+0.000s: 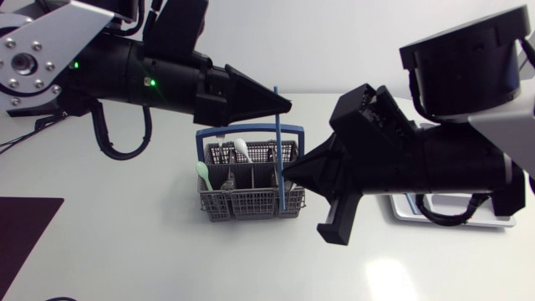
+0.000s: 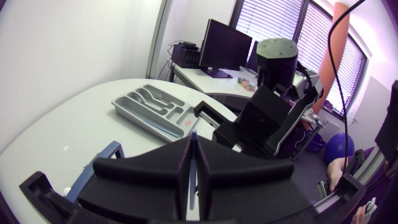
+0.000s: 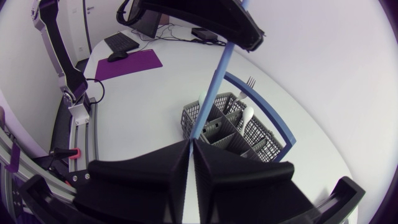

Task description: Sort the cutlery from the basket into the organizer compartments.

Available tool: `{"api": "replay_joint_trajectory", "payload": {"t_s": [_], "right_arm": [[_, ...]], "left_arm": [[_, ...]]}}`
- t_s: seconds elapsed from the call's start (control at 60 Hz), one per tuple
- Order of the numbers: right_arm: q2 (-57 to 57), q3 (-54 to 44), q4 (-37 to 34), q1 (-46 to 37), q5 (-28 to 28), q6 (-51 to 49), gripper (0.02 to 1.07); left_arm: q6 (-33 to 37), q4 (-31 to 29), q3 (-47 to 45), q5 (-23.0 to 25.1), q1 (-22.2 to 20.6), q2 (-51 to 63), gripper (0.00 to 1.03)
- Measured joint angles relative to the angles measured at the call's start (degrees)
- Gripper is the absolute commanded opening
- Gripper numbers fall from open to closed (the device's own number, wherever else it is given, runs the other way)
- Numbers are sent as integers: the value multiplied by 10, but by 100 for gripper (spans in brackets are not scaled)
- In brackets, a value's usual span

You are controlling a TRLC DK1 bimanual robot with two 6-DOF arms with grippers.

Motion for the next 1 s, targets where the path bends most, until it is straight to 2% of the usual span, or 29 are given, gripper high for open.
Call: {"api": "replay_joint_trajectory", "payload": {"t_s": [0.2,0.25,0.283,0.317,0.333,0.35,0.383,0.717,1.0], "right_arm": [[0,0,0,0,0,0,8],[0,0,3,0,0,1,11],[0,0,6,-1,0,3,25],[0,0,9,-3,0,5,45],[0,0,11,-5,0,6,49],[0,0,11,-7,0,8,60],[-1,0,12,-10,0,9,66],[0,0,11,-16,-28,16,65],[27,5,15,-16,-40,18,38]], "left_arm": [[0,0,2,2,0,0,3],[0,0,2,2,0,0,3],[0,0,2,2,0,0,3],[0,0,3,2,0,0,3],[0,0,3,2,0,0,3],[0,0,4,2,0,0,3],[0,0,5,2,0,0,3],[-2,0,10,5,1,0,3],[-2,1,10,8,3,0,3]]}}
